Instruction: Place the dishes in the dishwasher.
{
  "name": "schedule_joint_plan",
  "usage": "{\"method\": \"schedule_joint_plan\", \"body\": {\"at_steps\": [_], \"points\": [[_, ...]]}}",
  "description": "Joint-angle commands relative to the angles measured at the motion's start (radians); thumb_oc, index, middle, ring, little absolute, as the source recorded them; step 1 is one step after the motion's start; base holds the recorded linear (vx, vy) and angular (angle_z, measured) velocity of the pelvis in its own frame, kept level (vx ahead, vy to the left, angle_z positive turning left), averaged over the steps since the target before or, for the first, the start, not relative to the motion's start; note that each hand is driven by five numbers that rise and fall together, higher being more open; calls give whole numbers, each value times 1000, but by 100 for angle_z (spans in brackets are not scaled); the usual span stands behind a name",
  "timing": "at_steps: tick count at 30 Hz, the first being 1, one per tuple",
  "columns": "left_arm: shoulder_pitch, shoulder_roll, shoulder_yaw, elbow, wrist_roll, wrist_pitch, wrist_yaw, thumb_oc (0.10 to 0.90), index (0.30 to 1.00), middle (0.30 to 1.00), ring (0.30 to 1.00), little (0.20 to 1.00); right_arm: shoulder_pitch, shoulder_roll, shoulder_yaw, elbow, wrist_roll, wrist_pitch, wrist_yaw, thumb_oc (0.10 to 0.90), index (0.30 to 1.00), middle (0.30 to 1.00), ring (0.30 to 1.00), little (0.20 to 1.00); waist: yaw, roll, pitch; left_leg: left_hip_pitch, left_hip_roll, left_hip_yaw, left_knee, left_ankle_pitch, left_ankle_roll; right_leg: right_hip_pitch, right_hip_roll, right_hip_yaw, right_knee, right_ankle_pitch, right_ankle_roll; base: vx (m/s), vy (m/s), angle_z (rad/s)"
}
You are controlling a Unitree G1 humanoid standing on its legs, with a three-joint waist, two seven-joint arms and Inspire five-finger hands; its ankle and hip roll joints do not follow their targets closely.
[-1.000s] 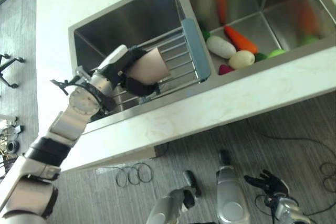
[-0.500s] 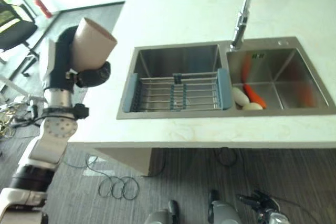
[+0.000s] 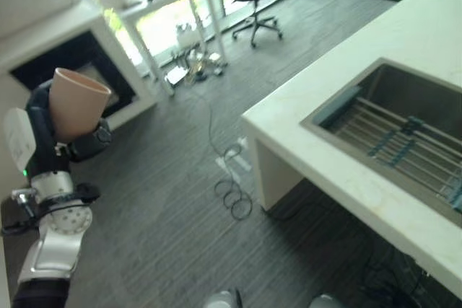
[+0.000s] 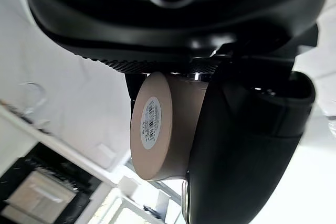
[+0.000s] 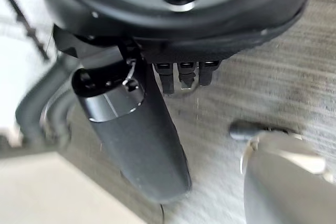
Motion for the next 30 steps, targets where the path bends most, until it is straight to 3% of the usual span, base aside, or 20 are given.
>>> {"method": "schedule_joint_plan", "body": {"at_steps": [1,2,6,10,12,15,16,19,21,22,24,25,26,27,28,29,30], "points": [[-100,80,81,-94,35,-84,19,400,300,300,300,300,3,9,19,-11,11,-49,-21,800,900,900,900,900,-46,39,-32,-47,48,-45,167,-153,-46,100,97,-34,-91,-79,-12,30,421,106],[-96,84,67,-110,58,-89,-4,400,300,300,300,300,-4,18,28,-29,-13,-38,-27,800,900,900,900,900,-34,37,-39,-41,17,-76,167,-174,-33,98,78,-29,-91,-63,10,68,408,54],[-94,86,41,-165,81,-67,-61,400,300,300,300,300,-29,50,60,-54,-25,-18,-61,800,900,900,900,900,-3,27,-37,-17,-36,-107,167,-214,13,96,29,-26,-91,-15,58,76,274,2],[-107,99,8,-168,88,-58,-97,400,300,300,300,300,-46,82,62,-113,101,-31,-94,800,900,900,900,900,3,33,-33,-4,-64,-115,167,-232,66,137,14,1,-91,21,53,147,295,-12],[-127,109,-10,-151,79,-69,-102,400,300,300,300,300,-40,87,56,-147,57,-29,-107,800,900,900,900,900,-21,47,-25,2,-76,-154,167,-242,97,153,49,62,-84,65,43,154,286,-6],[-178,112,-46,-101,56,-171,-123,400,300,300,300,300,-2,81,40,-179,37,-43,-123,800,900,900,900,900,-95,48,6,-23,-126,-255,167,-236,144,55,204,193,32,49,20,148,155,68],[-184,116,-50,-96,47,-194,-119,400,300,300,300,300,9,79,35,-184,55,-52,-114,800,900,900,900,900,-115,45,13,-26,-140,-279,167,-240,149,0,243,214,54,77,21,211,57,136],[-187,112,-45,-97,40,-220,-114,400,300,300,300,300,27,57,11,-176,119,-47,-81,800,900,900,900,900,-152,22,27,-8,-173,-304,167,-263,148,-93,293,214,-30,132,18,291,-1,138],[-202,105,-54,-106,51,-208,-104,400,300,300,300,300,33,44,-13,-147,163,-5,-62,800,900,900,900,900,-174,6,39,34,-187,-307,167,-296,152,-173,297,189,-84,208,40,572,-69,63],[-235,84,-78,-107,59,-196,-108,400,300,300,300,300,53,37,-52,-78,201,46,-50,800,900,900,900,900,-196,8,23,112,-203,-347,167,-325,143,-176,340,216,-91,151,3,620,-91,55],[-235,75,-88,-115,54,-182,-94,400,300,300,300,300,57,35,-55,-60,199,66,-59,800,900,900,900,900,-201,2,-2,173,-209,-335,167,-282,115,-159,330,201,-91,114,-23,487,-50,63],[-233,65,-96,-122,53,-174,-86,400,300,300,300,300,61,31,-49,-52,198,77,-62,800,900,900,900,900,-198,-2,-6,221,-201,-324,168,-181,77,-129,324,211,-91,78,-39,513,-26,84],[-234,61,-106,-128,43,-166,-72,400,300,300,300,300,62,26,-41,-41,159,60,-40,800,900,900,900,900,-188,-22,4,140,-215,-299,360,-57,16,-85,297,233,-91,56,-60,573,-16,36],[-236,67,-98,-140,16,-164,-90,400,300,300,300,300,52,20,-28,-25,97,20,-2,800,900,900,900,900,-162,-35,18,-16,-223,-264,483,-47,1,-39,275,256,-91,33,-62,575,66,13],[-242,73,-85,-147,1,-166,-115,400,300,300,300,300,33,18,-10,-14,52,-14,29,800,900,900,900,900,-138,-35,16,-93,-204,-250,427,-82,26,-21,272,280,-91,12,-58,522,195,-28],[-240,82,-77,-157,-10,-166,-128,400,300,300,300,300,9,13,19,-20,25,-24,32,800,900,900,900,900,-118,-38,13,-110,-180,-245,272,-91,41,-8,271,305,-91,-14,-54,566,346,4],[-223,86,-68,-164,-7,-177,-133,400,300,300,300,300,-14,7,57,-35,41,-24,20,800,900,900,900,900,-82,-25,24,-200,-153,-290,167,-53,16,34,294,348,-91,-54,-49,452,315,-11]]}}
